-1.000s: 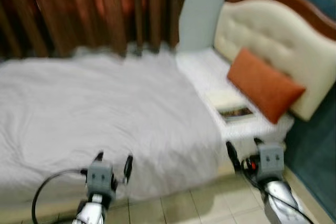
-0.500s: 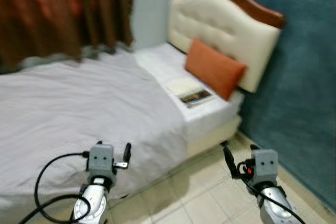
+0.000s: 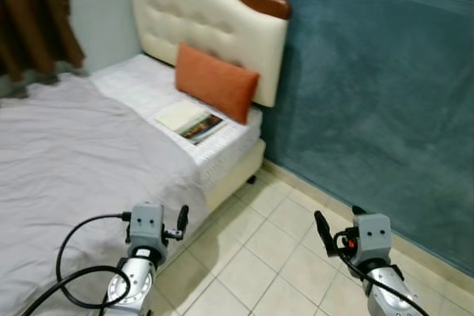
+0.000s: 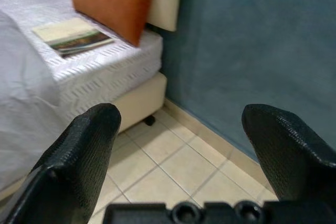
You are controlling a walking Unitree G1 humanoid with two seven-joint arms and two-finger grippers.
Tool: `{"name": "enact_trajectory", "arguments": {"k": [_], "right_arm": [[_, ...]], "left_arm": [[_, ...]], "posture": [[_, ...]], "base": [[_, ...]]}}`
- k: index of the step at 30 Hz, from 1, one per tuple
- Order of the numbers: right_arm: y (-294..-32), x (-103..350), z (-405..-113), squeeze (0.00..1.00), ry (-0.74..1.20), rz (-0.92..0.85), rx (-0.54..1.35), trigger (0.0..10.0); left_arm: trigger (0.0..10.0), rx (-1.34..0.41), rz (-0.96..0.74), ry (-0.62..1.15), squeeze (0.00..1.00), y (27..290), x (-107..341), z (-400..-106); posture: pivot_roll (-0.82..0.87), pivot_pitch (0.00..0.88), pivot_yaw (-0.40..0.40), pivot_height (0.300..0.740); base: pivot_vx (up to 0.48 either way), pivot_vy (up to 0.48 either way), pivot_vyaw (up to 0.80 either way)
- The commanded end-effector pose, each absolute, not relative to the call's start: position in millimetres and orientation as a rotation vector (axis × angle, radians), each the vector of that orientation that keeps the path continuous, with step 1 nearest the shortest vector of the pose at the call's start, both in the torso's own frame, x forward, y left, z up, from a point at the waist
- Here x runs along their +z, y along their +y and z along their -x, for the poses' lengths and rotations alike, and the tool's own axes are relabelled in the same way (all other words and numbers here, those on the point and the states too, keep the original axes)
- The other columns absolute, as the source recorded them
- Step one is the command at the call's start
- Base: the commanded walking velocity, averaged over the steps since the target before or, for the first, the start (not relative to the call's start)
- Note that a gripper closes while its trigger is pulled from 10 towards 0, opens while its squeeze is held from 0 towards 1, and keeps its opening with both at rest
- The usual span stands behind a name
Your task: Clean up the room
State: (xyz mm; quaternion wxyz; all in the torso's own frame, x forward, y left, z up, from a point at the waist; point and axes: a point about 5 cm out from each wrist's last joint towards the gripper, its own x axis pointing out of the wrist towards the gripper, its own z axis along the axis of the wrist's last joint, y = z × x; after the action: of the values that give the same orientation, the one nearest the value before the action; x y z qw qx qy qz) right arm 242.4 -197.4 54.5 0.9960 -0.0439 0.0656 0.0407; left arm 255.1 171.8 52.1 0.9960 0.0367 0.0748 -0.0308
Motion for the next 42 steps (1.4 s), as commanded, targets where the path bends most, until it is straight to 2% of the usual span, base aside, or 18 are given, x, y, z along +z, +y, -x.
{"name": "enact_trajectory", "arguments": {"k": [1, 8, 17, 21, 26, 38, 42], "right_arm": [[-200.3, 55.7, -244.6, 0.0, 0.127, 0.099, 0.075, 10.0], [-201.1, 57.6, -246.5, 0.0, 0.113, 0.095, 0.063, 10.0], [-214.6, 58.2, -242.3, 0.0, 0.094, 0.029, -0.059, 10.0], [-212.3, 55.6, -241.4, 0.0, 0.104, 0.037, -0.049, 10.0], [-211.6, 53.4, -241.0, 0.0, 0.114, 0.055, -0.031, 10.0], [-207.3, 55.9, -244.3, 0.0, 0.099, 0.09, 0.007, 10.0], [-207.2, 55.8, -244.6, 0.0, 0.1, 0.091, 0.008, 10.0]], "left_arm": [[10.0, -0.094, -0.054, 0.147, 0.0, 164.0, 52.8, -257.2], [10.0, -0.104, -0.075, 0.153, 0.0, 159.9, 53.0, -267.3], [10.0, -0.146, -0.045, 0.179, 0.0, 158.9, 45.7, -267.3], [10.0, -0.157, -0.088, 0.167, 0.0, 158.9, 49.1, -273.0], [10.0, -0.153, -0.059, 0.147, 0.0, 155.2, 53.8, -274.0], [10.0, -0.191, -0.041, 0.148, 0.0, 148.4, 50.2, -271.8], [10.0, -0.186, -0.027, 0.147, 0.0, 147.0, 50.3, -273.3]], "posture": [[-0.06, 0.0, -0.026, 0.74], [-0.07, 0.0, -0.015, 0.74], [-0.09, 0.0, -0.005, 0.74], [-0.08, 0.0, -0.004, 0.74], [-0.08, 0.0, -0.003, 0.74], [-0.09, 0.0, -0.001, 0.74], [-0.09, 0.0, 0.0, 0.74]], "base": [[0.0, -0.465, -0.8], [0.0, -0.133, -0.8], [0.0, 0.0, -0.8], [0.0, 0.0, -0.8], [0.0, 0.0, -0.8], [0.48, 0.0, 0.0], [0.48, 0.0, -0.8]]}}
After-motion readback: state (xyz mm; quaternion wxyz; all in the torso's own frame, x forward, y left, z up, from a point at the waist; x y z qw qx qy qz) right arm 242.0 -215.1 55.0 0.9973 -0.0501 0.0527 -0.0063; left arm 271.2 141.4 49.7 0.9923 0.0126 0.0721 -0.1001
